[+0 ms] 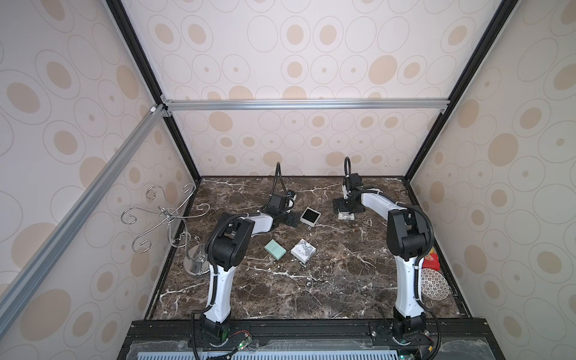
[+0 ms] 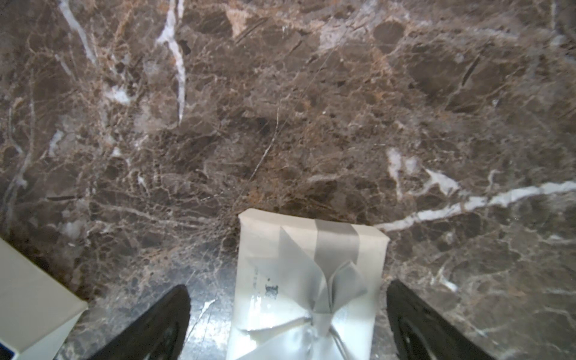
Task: Take the rings out of the lift-off lid box
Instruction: Adjust the jewelry box at the center of the board, then pick up the lid from the center of the board.
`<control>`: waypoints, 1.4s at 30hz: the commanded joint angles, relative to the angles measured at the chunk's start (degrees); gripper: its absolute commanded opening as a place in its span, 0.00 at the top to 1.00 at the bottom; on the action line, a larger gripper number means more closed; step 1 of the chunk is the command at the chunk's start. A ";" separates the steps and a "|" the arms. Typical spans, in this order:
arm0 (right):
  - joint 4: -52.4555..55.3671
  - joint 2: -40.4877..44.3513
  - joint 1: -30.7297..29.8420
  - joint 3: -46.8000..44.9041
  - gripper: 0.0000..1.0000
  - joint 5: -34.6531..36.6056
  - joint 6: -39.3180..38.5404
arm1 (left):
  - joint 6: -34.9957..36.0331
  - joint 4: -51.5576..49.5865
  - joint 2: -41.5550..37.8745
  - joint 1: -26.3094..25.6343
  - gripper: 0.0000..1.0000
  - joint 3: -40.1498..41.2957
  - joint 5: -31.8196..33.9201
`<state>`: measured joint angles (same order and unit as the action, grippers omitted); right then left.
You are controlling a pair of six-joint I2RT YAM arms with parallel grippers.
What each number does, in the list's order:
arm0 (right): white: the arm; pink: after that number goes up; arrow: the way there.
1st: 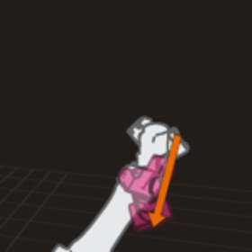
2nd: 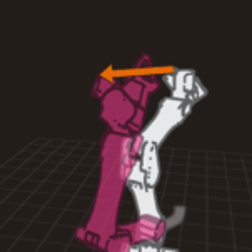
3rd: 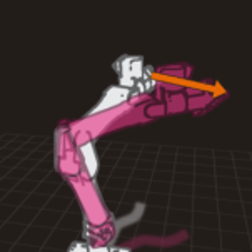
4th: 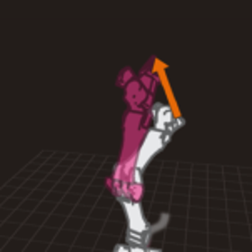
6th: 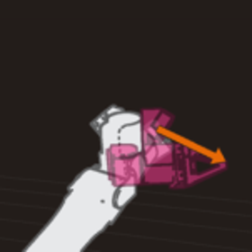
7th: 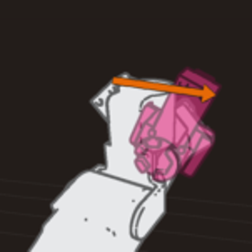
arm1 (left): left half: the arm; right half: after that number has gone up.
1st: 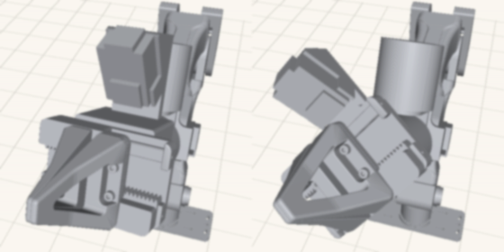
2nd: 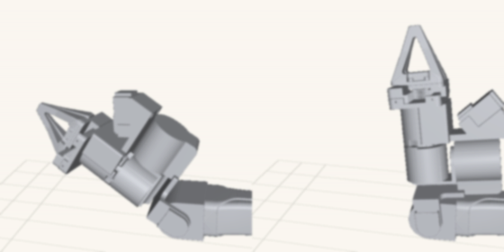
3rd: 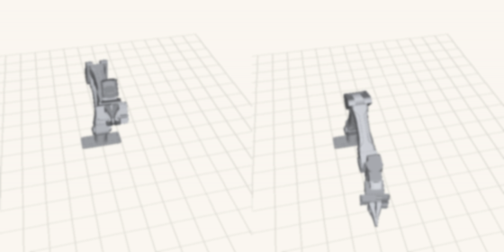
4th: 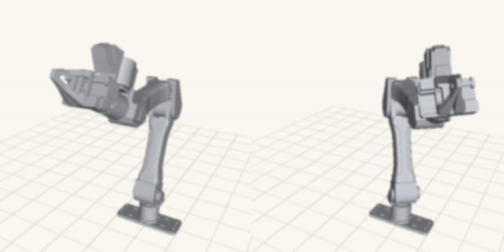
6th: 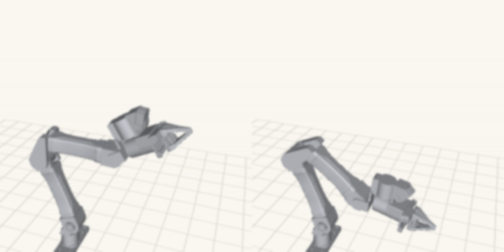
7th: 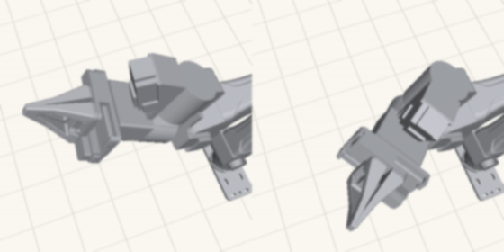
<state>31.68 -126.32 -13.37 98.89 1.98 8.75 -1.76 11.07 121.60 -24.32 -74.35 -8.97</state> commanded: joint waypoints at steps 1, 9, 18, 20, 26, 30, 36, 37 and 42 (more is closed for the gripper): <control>0.41 -0.70 0.52 0.33 0.00 0.35 0.49 | -0.96 0.96 -1.11 -0.64 0.00 0.41 -1.12; 0.33 -0.34 0.62 -0.10 0.01 0.47 0.61 | -2.11 1.70 -1.63 -2.28 0.00 1.66 -1.86; -0.04 -0.15 0.71 -0.46 0.01 0.31 0.71 | -2.12 1.57 -2.11 -2.95 0.00 1.89 -1.36; 0.13 -0.36 0.71 -0.19 0.01 -0.03 0.58 | -1.63 1.12 -2.18 -2.88 0.00 1.73 -0.92; 0.49 -1.59 0.71 0.62 0.03 -1.48 0.87 | -0.66 0.46 -2.48 -2.83 0.00 1.49 0.26; 0.90 -2.64 0.71 1.33 0.06 -1.98 1.29 | -0.35 0.20 -2.82 -2.64 0.00 1.64 0.49; 2.35 -4.17 0.62 3.12 0.15 -1.39 1.84 | 0.18 -0.08 -4.01 -2.24 0.00 2.09 1.05; 2.41 -4.28 0.62 3.11 0.17 -1.21 1.96 | 0.31 -0.18 -4.24 -2.23 0.00 2.23 1.14; 2.61 -4.22 0.49 3.04 0.26 -0.70 1.88 | 0.83 -0.48 -5.30 -2.13 0.00 2.49 1.64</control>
<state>32.29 -129.43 -13.06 100.86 0.64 10.13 -2.59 11.29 118.48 -26.63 -72.12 -8.29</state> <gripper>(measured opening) 0.744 0.999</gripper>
